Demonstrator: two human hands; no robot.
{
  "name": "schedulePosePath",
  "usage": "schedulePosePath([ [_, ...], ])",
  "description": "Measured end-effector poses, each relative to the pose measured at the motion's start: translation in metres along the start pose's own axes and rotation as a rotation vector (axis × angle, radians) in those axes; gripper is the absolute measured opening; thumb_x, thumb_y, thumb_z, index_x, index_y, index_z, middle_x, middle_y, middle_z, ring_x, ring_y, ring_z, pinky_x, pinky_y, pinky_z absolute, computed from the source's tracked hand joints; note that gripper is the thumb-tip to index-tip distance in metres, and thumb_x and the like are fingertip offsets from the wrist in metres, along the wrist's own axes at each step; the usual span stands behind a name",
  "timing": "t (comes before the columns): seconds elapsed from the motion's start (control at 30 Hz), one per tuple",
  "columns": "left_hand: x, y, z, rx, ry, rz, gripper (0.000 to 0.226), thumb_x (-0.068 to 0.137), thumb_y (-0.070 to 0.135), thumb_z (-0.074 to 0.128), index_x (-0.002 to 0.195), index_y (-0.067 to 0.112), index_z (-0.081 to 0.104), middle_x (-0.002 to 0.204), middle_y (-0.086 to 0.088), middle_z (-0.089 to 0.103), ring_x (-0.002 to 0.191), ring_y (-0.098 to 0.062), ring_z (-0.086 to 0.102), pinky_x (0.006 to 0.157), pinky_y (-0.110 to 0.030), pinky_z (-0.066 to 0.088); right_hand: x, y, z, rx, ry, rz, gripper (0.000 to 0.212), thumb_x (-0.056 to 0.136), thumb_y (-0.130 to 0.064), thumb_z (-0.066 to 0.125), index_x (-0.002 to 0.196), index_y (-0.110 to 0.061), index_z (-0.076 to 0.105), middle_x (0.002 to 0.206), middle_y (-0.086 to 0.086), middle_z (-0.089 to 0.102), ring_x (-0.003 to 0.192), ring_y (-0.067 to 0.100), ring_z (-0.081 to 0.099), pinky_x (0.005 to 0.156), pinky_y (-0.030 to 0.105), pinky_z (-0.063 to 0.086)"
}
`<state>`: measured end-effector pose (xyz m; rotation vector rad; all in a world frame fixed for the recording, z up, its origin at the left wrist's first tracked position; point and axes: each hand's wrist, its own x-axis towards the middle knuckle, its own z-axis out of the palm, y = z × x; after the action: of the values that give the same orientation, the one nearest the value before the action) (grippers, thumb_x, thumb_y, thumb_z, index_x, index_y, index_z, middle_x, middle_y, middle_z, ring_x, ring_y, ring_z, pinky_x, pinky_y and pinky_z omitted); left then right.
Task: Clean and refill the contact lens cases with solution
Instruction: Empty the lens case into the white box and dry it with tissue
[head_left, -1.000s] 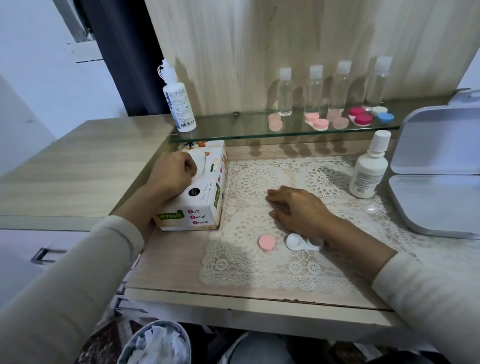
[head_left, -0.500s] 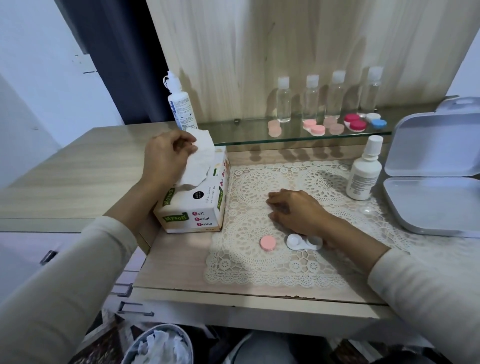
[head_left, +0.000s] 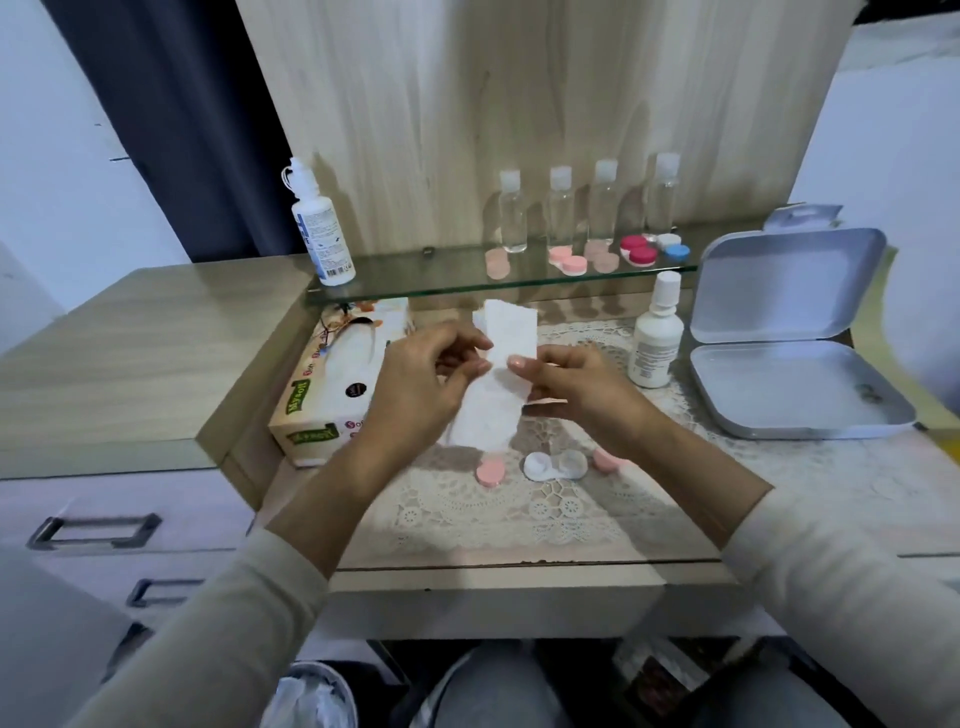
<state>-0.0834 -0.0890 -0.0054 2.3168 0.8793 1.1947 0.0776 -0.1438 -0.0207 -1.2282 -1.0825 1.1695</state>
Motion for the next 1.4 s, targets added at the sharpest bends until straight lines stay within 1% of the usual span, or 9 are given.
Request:
schedulePosePath([
  [0.2, -0.025, 0.016, 0.031, -0.201, 0.001, -0.171, 0.014, 0.08, 0.007, 0.068, 0.086, 0.017, 0.062, 0.087, 0.006, 0.063, 0.078, 0.0, 0.059, 0.069, -0.009, 0.048, -0.023, 0.012, -0.011, 0.184, 0.023, 0.101, 0.02, 0.082, 0.004, 0.058, 0.102, -0.002, 0.06, 0.097, 0.014, 0.066, 0.087, 0.026, 0.064, 0.081, 0.041, 0.052],
  [0.37, -0.028, 0.022, 0.033, -0.354, -0.142, -0.481, 0.038, 0.088, 0.027, 0.057, 0.124, 0.016, 0.051, 0.117, 0.004, 0.054, 0.106, -0.011, 0.054, 0.083, -0.019, 0.046, -0.035, 0.011, -0.02, 0.285, 0.02, 0.096, 0.018, 0.086, 0.001, 0.053, 0.104, -0.002, 0.057, 0.092, 0.012, 0.066, 0.079, 0.022, 0.064, 0.068, 0.035, 0.056],
  [0.5, -0.027, 0.029, 0.028, -0.598, -0.238, -0.648, 0.051, 0.086, 0.021, 0.06, 0.133, 0.02, 0.04, 0.102, -0.005, 0.066, 0.092, -0.015, 0.063, 0.08, -0.027, 0.052, -0.043, 0.007, -0.021, 0.261, -0.01, 0.079, 0.015, 0.087, 0.001, 0.051, 0.098, -0.005, 0.058, 0.084, 0.009, 0.065, 0.065, 0.016, 0.065, 0.05, 0.027, 0.053],
  [0.63, -0.029, 0.027, 0.024, -0.589, -0.228, -0.54, 0.052, 0.081, -0.002, 0.064, 0.123, 0.026, 0.051, 0.081, -0.011, 0.062, 0.08, -0.017, 0.064, 0.075, -0.024, 0.055, -0.045, 0.011, -0.025, 0.136, 0.068, 0.061, 0.023, 0.081, 0.003, 0.06, 0.101, -0.009, 0.059, 0.083, 0.008, 0.069, 0.07, 0.022, 0.065, 0.058, 0.03, 0.043],
  [0.83, -0.032, 0.024, 0.021, -0.466, -0.253, -0.52, 0.037, 0.07, -0.002, 0.073, 0.104, 0.013, 0.069, 0.063, 0.01, 0.061, 0.065, -0.003, 0.058, 0.068, -0.009, 0.047, -0.048, 0.016, -0.034, 0.008, 0.096, -0.08, 0.076, 0.074, 0.016, 0.063, 0.12, -0.043, 0.048, 0.088, 0.017, 0.07, 0.082, 0.029, 0.066, 0.071, 0.047, 0.052],
  [0.97, -0.033, 0.023, 0.024, -0.395, -0.271, -0.506, 0.04, 0.069, -0.006, 0.074, 0.105, 0.011, 0.068, 0.071, 0.006, 0.062, 0.058, 0.001, 0.057, 0.061, -0.008, 0.045, -0.047, 0.019, -0.034, -0.225, 0.169, -0.112, 0.045, 0.071, 0.01, 0.07, 0.1, -0.024, 0.064, 0.101, 0.029, 0.064, 0.092, 0.044, 0.061, 0.084, 0.052, 0.051],
  [1.1, -0.033, 0.02, 0.029, -0.17, -0.219, -0.365, 0.022, 0.073, 0.007, 0.075, 0.091, 0.02, 0.072, 0.08, 0.002, 0.055, 0.064, -0.001, 0.048, 0.061, -0.011, 0.041, -0.049, 0.018, -0.032, -0.409, 0.218, -0.124, 0.017, 0.072, 0.003, 0.073, 0.076, -0.012, 0.067, 0.077, 0.006, 0.066, 0.061, 0.004, 0.06, 0.06, 0.028, 0.051],
  [1.3, -0.035, 0.019, 0.031, -0.237, -0.207, -0.354, 0.017, 0.066, 0.014, 0.079, 0.071, 0.022, 0.066, 0.111, 0.007, 0.059, 0.105, -0.008, 0.056, 0.091, -0.024, 0.044, -0.045, 0.02, -0.034, -0.478, 0.297, -0.235, 0.021, 0.071, -0.005, 0.075, 0.063, -0.016, 0.06, 0.104, -0.002, 0.062, 0.1, 0.013, 0.056, 0.08, 0.027, 0.047],
  [1.4, -0.037, 0.025, 0.036, -0.269, -0.191, -0.397, 0.022, 0.064, 0.01, 0.081, 0.068, 0.015, 0.06, 0.087, 0.004, 0.067, 0.082, -0.01, 0.063, 0.073, -0.019, 0.051, -0.044, 0.018, -0.03, -0.443, 0.334, -0.262, 0.018, 0.075, -0.006, 0.073, 0.067, -0.016, 0.06, 0.079, 0.001, 0.064, 0.071, 0.005, 0.057, 0.06, 0.022, 0.047],
])
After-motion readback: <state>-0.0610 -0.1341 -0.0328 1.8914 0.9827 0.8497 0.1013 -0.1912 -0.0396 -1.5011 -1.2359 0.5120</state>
